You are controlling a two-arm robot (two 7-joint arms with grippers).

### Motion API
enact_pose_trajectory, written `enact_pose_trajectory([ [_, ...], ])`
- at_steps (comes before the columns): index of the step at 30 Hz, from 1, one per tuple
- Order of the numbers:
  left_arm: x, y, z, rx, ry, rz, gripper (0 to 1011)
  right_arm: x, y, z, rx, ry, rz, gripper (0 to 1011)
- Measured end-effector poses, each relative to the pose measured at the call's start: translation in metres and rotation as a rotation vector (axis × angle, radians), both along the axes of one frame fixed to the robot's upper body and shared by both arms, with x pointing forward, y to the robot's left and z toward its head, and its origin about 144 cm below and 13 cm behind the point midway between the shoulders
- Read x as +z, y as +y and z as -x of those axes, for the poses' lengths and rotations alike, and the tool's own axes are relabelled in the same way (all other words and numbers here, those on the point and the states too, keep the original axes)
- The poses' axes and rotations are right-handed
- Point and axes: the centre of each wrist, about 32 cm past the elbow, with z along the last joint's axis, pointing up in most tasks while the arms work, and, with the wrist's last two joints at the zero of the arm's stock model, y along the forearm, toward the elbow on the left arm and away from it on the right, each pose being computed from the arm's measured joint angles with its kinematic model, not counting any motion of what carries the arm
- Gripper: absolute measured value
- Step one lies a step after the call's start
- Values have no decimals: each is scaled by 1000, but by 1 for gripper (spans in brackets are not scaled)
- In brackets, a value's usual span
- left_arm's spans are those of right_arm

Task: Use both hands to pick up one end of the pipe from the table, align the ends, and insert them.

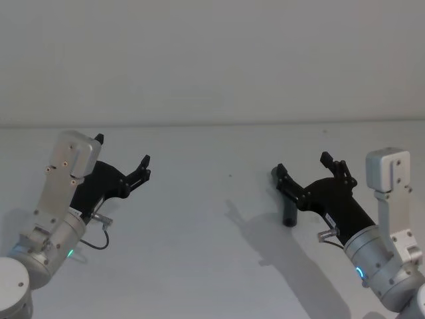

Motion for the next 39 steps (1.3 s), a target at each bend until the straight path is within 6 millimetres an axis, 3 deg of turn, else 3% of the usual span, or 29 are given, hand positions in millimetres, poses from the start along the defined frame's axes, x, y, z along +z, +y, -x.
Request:
enact_pose_trajectory([
  [39, 0, 0, 0, 0, 0, 0, 1001, 0, 0, 0, 0, 0, 0, 1001],
])
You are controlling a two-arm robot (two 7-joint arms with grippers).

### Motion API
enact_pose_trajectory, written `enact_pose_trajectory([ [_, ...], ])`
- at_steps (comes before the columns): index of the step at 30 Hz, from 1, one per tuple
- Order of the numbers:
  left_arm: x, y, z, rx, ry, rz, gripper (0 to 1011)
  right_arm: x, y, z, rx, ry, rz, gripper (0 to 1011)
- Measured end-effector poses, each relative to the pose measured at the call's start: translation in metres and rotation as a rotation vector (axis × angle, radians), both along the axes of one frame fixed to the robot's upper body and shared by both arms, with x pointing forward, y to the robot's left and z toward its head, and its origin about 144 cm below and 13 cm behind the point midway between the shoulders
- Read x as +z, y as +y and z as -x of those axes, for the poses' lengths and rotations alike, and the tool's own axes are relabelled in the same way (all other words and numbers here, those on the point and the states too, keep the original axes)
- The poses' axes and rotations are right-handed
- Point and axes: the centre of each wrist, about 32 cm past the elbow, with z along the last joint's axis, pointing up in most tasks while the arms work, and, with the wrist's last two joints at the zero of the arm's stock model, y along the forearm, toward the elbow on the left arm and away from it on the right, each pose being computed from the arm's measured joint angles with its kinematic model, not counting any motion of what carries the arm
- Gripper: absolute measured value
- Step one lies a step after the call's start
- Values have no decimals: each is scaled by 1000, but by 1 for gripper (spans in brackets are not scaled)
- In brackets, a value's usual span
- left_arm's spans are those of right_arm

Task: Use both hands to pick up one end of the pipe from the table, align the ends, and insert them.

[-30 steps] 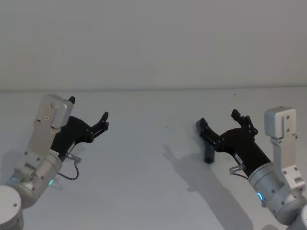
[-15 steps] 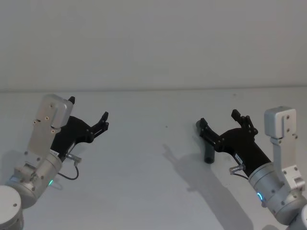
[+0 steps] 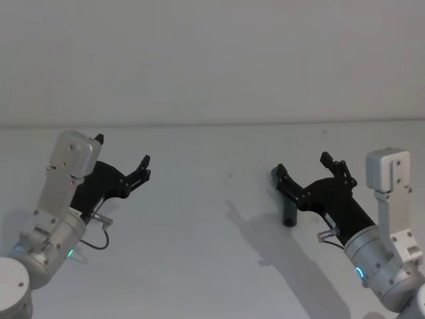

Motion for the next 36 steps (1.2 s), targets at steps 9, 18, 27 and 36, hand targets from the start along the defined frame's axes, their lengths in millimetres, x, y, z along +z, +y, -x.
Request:
enact_pose_trajectory([
  [9, 0, 0, 0, 0, 0, 0, 1002, 0, 0, 0, 0, 0, 0, 1001],
  [18, 0, 0, 0, 0, 0, 0, 1002, 0, 0, 0, 0, 0, 0, 1001],
  [27, 0, 0, 0, 0, 0, 0, 1002, 0, 0, 0, 0, 0, 0, 1000],
  [36, 0, 0, 0, 0, 0, 0, 1002, 1, -1, -1, 2, 3, 3, 1000],
])
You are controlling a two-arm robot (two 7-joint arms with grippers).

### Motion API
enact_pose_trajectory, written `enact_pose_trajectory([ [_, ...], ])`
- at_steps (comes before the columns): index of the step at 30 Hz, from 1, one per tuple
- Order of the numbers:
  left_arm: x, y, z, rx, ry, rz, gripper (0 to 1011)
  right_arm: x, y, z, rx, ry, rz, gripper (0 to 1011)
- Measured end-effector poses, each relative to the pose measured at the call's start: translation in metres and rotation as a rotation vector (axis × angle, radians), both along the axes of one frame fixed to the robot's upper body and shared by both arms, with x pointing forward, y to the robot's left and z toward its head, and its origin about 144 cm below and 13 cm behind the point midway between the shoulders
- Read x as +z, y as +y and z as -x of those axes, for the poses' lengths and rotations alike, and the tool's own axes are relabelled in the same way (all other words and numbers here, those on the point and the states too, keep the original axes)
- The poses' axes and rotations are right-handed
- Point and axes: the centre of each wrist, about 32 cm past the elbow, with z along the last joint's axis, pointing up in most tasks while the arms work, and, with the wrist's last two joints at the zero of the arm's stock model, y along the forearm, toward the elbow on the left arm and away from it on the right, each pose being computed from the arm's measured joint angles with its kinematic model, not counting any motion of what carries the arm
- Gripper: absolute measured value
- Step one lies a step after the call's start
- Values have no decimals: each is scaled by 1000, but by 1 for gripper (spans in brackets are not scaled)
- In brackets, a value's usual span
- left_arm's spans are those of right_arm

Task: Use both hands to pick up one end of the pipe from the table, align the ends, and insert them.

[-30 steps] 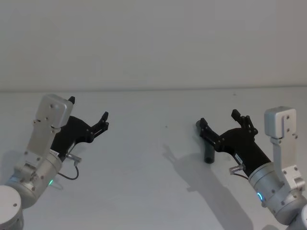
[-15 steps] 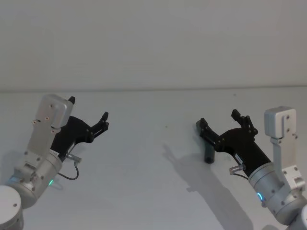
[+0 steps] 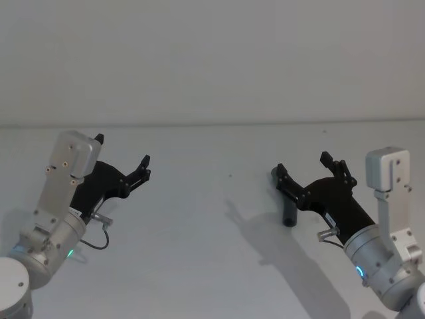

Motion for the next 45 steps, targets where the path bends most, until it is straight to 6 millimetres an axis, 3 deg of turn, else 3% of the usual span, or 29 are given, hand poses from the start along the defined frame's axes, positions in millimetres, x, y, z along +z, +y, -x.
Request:
enact_pose_trajectory([
  [17, 0, 0, 0, 0, 0, 0, 1002, 9, -13, -27, 50, 153, 62, 1001],
  [36, 0, 0, 0, 0, 0, 0, 1002, 46, -10, -51, 24, 360, 135, 1001],
  [45, 0, 0, 0, 0, 0, 0, 1001, 54, -6, -59, 22, 428, 169, 1001],
])
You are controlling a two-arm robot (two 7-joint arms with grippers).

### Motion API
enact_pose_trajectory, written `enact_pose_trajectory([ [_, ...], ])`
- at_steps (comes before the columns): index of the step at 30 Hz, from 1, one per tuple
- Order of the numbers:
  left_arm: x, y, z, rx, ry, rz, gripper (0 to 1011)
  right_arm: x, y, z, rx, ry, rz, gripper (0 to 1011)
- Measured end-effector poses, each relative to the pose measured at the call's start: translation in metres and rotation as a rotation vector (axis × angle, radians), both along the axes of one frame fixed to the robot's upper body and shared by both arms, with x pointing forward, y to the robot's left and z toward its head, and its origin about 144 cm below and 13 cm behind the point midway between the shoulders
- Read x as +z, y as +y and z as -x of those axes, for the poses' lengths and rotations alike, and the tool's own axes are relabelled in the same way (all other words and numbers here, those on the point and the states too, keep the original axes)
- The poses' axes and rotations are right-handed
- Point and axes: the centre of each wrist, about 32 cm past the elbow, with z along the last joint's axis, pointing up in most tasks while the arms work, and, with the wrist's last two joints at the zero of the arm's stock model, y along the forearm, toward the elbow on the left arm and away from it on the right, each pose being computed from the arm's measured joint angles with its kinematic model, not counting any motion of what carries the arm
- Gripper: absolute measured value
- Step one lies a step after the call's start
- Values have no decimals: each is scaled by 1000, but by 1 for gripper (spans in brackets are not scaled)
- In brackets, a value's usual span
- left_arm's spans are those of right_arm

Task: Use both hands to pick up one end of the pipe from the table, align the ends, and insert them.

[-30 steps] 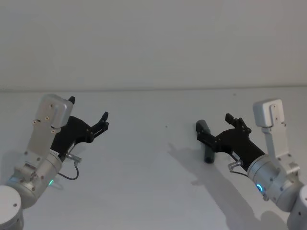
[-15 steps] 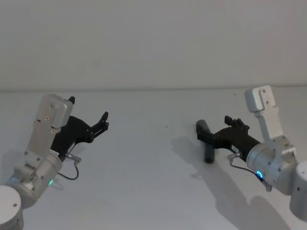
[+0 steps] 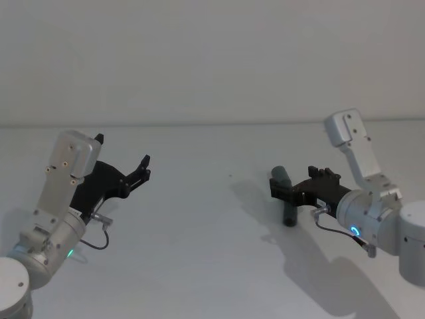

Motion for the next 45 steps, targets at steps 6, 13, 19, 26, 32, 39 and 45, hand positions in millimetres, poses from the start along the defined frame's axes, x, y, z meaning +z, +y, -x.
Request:
enact_pose_trajectory([
  [6, 0, 0, 0, 0, 0, 0, 1001, -1, 1, -7, -7, 23, 19, 1001],
  [13, 0, 0, 0, 0, 0, 0, 1002, -7, 1, -13, -15, 22, 25, 1001],
  [19, 0, 0, 0, 0, 0, 0, 1001, -15, 0, -20, -23, 17, 23, 1001],
  [26, 0, 0, 0, 0, 0, 0, 1002, -20, 0, -26, -28, 24, 22, 1001],
  [32, 0, 0, 0, 0, 0, 0, 1001, -25, 0, -32, -35, 43, 23, 1001],
  [39, 0, 0, 0, 0, 0, 0, 1002, -30, 0, -38, -43, 56, 24, 1000],
  [45, 0, 0, 0, 0, 0, 0, 1002, -32, -1, -41, -43, 61, 24, 1000],
])
